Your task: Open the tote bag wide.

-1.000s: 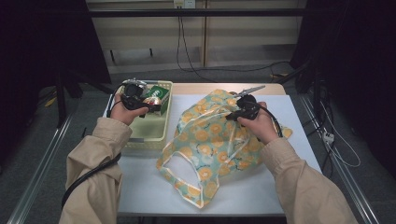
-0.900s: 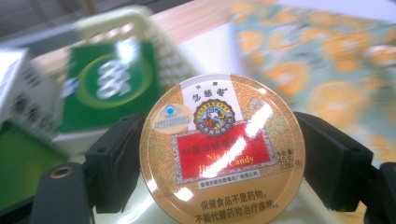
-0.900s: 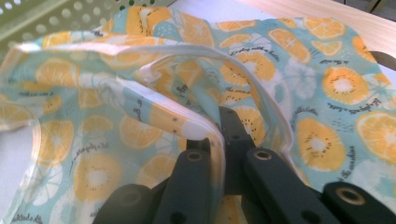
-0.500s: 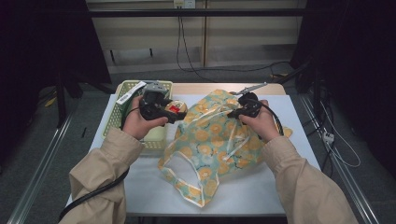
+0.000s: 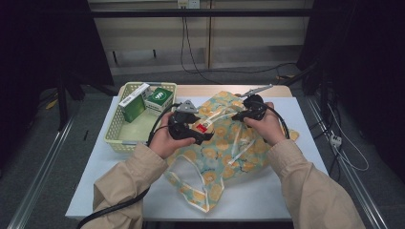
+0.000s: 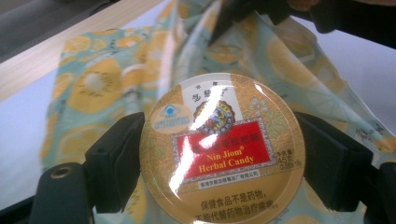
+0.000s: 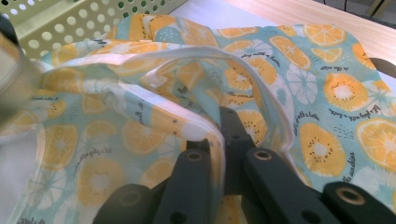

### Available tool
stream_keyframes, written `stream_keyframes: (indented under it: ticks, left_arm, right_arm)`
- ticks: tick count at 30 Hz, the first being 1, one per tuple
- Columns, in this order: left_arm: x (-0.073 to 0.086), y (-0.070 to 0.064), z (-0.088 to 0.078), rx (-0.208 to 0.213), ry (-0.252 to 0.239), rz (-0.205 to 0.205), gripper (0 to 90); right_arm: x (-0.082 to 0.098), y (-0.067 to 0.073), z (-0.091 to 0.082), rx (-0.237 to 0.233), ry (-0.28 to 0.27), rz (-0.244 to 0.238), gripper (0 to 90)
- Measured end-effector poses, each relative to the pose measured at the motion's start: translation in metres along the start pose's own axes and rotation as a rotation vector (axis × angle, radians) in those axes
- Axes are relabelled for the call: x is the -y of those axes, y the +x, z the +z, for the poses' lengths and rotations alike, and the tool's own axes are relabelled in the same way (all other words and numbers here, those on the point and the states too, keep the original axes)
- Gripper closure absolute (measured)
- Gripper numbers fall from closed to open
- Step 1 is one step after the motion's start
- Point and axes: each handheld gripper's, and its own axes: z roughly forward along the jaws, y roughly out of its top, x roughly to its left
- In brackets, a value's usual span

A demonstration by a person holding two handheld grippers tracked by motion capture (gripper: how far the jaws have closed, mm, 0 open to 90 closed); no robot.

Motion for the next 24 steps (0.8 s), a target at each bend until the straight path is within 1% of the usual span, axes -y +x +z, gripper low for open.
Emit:
stream_keyframes:
  ticks: [3,6,7,8,9,12,13,14,18,19,20,24]
  left_arm:
    - [0.001,-0.005,0.008,0.011,0.012,0.005,20.8]
    - [0.003,-0.009,0.017,0.027,0.009,0.001,20.8]
    - [0.003,-0.012,0.019,-0.01,0.018,0.0,20.8]
    - [0.004,-0.012,0.022,0.029,0.009,-0.004,20.8]
    - [0.004,-0.013,0.024,0.036,0.008,-0.005,20.8]
    - [0.005,-0.016,0.033,0.039,0.018,0.002,20.8]
    - [0.005,-0.018,0.036,0.008,0.029,0.005,20.8]
    - [0.006,-0.017,0.039,0.035,0.023,0.003,20.8]
    - [0.007,-0.015,0.051,0.016,0.019,-0.007,20.8]
    - [0.007,-0.015,0.053,0.014,0.014,-0.019,20.8]
    - [0.007,-0.014,0.056,0.009,0.018,-0.022,20.8]
    - [0.005,-0.014,0.064,0.002,0.019,-0.022,20.8]
  right_arm:
    - [0.0,0.0,0.0,0.0,0.002,-0.001,89.9]
    - [0.0,0.001,0.001,0.0,0.002,-0.005,89.9]
    - [0.0,0.001,0.001,-0.003,0.0,-0.003,89.9]
    - [0.0,0.001,0.002,-0.005,-0.003,-0.008,89.9]
    - [0.0,0.002,0.002,-0.003,-0.001,-0.01,89.9]
    - [0.0,0.002,0.003,-0.005,0.0,-0.008,89.9]
    - [0.0,0.002,0.003,-0.005,0.001,-0.008,89.9]
    - [0.0,0.002,0.002,-0.004,0.001,-0.007,89.9]
    - [0.0,0.002,0.001,0.0,0.002,-0.008,89.9]
    - [0.0,0.002,0.001,-0.001,0.0,-0.008,89.9]
    - [0.0,0.002,0.001,-0.001,-0.001,-0.008,89.9]
    - [0.0,0.001,-0.001,0.002,-0.004,-0.01,89.9]
